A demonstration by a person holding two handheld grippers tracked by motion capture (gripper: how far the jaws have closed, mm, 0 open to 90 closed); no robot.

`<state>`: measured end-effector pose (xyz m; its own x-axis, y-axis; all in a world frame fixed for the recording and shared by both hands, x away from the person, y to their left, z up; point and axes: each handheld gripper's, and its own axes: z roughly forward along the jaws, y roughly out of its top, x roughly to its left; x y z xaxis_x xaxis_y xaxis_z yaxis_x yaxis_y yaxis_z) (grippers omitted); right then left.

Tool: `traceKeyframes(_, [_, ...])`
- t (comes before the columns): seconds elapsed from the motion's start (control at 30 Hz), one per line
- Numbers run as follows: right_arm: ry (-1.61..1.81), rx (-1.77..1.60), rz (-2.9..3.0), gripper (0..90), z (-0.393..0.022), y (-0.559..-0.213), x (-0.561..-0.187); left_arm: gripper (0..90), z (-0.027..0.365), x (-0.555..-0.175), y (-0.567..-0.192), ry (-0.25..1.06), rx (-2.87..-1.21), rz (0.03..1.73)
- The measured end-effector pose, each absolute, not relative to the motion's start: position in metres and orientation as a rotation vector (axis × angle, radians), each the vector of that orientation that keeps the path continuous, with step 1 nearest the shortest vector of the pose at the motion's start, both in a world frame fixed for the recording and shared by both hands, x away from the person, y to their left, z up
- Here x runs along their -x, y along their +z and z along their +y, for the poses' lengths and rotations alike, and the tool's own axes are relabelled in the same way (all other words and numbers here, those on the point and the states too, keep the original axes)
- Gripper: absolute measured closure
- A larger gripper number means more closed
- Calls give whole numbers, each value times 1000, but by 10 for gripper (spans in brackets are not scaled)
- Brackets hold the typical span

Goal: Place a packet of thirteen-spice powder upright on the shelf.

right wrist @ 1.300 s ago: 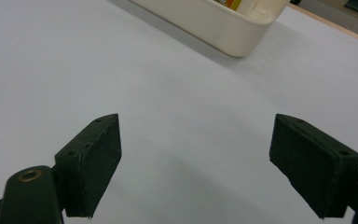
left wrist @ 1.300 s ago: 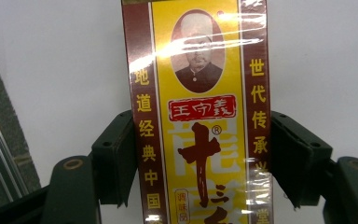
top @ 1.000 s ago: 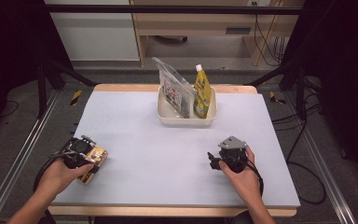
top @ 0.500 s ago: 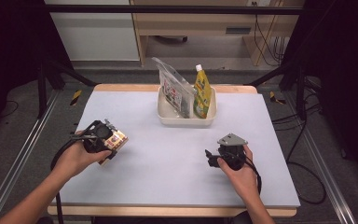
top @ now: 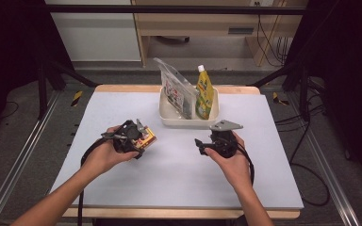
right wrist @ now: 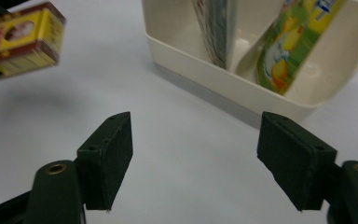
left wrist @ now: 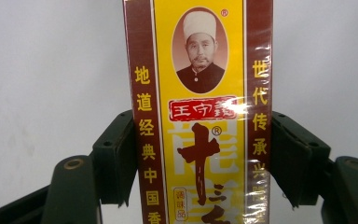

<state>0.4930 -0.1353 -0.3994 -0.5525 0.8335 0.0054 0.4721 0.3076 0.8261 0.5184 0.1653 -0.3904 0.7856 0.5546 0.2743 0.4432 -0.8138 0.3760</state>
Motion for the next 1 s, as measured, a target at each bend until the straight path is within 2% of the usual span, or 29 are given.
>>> traceKeyframes(0.3, [1223,-1123,2249,414,-109,-386,-504,313,146,-518,-393,641,-2655,690])
traceKeyframes(0.6, [1326,-1134,2227,518,-117,-385,-502,314,125,-512,-401,736,-2621,566])
traceKeyframes(1.0, [1417,-1140,2253,519,-119,-392,-504,314,105,-501,-411,835,-2541,449])
